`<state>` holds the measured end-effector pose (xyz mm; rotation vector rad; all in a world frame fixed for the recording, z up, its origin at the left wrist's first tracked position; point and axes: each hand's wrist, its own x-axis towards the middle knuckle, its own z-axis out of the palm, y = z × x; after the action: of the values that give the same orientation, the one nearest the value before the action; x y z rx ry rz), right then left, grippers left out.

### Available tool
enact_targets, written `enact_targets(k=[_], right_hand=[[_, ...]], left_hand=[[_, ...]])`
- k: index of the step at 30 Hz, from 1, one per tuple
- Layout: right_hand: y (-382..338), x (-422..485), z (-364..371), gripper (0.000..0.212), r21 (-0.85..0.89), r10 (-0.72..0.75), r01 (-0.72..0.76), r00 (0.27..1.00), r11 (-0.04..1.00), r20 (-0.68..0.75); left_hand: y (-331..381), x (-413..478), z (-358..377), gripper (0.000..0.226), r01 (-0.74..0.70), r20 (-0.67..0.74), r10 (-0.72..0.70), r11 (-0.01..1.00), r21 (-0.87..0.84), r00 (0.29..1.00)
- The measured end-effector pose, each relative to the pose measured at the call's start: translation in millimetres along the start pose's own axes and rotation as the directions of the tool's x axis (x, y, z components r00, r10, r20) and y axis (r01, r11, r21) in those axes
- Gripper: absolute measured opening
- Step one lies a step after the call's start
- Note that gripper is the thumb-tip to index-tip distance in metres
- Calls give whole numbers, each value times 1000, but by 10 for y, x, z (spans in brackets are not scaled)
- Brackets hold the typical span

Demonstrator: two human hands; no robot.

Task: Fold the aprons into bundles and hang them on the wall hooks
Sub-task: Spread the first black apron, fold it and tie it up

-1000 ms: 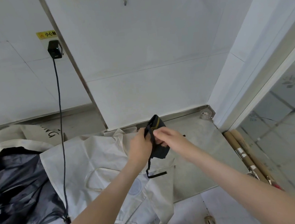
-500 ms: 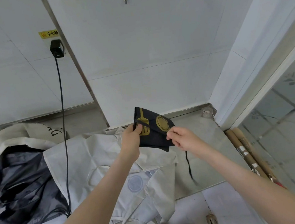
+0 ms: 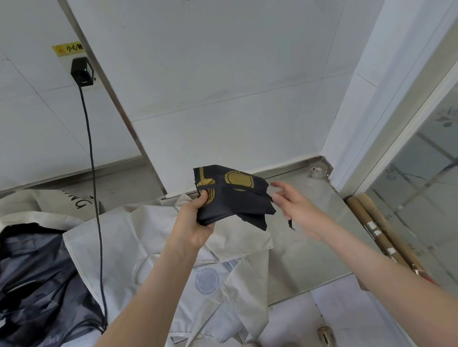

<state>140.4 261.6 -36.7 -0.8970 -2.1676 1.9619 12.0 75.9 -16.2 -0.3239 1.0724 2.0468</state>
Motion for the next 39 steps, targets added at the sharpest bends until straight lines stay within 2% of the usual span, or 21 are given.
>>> enact_targets(k=[3,6,8,9,11,14,16,20,23,27,31,33,36,39], right_hand=[[41,14,115,43,288,82,-110,991,951,109],[-21,-20,241,34,606,156,-267,960,749,231],[-68,-53,298,46,714,171,-329,943,618,286],[-89,-72,325,53,739,161,-340,938,581,305],[-87,-78,348,52,759,159,-327,944,563,288],[-63,-70,282,46,745,143,-302,952,594,272],[-58,-81,221,47,719,108,-317,940,619,323],[-54,-132,158,68,678,-13,-391,861,622,508],[-92,-211,194,65,615,-72,-411,791,673,607],[-121,-261,214,63,537,-3,-450,764,714,645],[-138,-242,197,60,437,63,-477,727,763,684],[-97,-183,183,59,300,143,-433,737,850,661],[-7,-98,97,50,24,273,-334,807,942,523],[48,-47,-5,37,-21,276,-295,865,955,419]], left_hand=[[-34,-23,11,29,-10,53,13,999,-51,999],[-85,-69,54,46,-9,109,18,997,-76,994],[-108,-84,68,43,12,111,-2,996,-92,994],[-111,-83,63,39,24,108,-14,995,-97,994],[-102,-73,29,25,38,93,-30,995,-90,995],[-78,-61,-51,16,61,64,-59,998,-28,996],[-73,-63,-107,16,89,41,-91,995,41,995],[-54,-74,-165,20,179,-28,-177,969,172,984],[-35,-70,-209,22,215,-11,-217,954,211,976],[-23,-90,-227,38,211,75,-242,933,290,967],[-3,-65,-238,30,146,121,-205,914,378,971],[37,-32,-260,29,104,121,-168,904,414,978],[117,19,-310,31,62,79,-107,899,433,991],[153,42,-362,27,58,40,-82,904,424,996]])
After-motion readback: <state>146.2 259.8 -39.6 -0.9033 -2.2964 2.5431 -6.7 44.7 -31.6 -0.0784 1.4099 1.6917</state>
